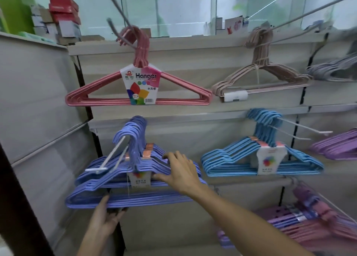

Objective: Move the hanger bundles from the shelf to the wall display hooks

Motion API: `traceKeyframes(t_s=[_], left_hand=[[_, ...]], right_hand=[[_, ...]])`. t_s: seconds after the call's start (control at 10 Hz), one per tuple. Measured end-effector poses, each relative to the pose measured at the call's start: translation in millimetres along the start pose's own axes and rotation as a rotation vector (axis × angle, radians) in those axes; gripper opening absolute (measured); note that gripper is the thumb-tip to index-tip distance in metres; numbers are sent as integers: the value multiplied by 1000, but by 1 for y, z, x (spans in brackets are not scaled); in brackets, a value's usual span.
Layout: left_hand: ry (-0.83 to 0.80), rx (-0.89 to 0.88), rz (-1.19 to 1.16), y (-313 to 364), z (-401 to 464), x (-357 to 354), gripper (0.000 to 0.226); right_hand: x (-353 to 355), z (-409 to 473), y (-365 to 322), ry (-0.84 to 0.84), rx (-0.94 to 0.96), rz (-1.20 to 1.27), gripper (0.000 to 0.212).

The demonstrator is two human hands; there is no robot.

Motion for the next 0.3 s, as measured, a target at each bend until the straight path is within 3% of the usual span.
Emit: traceKeyframes(t_s=[0.1, 0.2, 0.3], left_hand=[[-7, -7, -31, -16, -37, -8, 61], [-28, 22, 17, -44, -89, -20, 61], [-80, 3, 102, -75, -148, -42, 28]], right_hand=[[36, -26, 25, 55, -7, 24, 54], [77, -59, 61, 74, -32, 59, 48], [116, -92, 104, 113, -49, 88, 41]])
Point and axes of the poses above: each hand's wrist, its own z-axis towards the middle knuckle, its own x-axis out of the back of the hand, y = z × x, the point moved 9 cm from there along z, towards the middle knuckle, and after that the axes turned 7 degrees about -x, right-handed, at the moved point
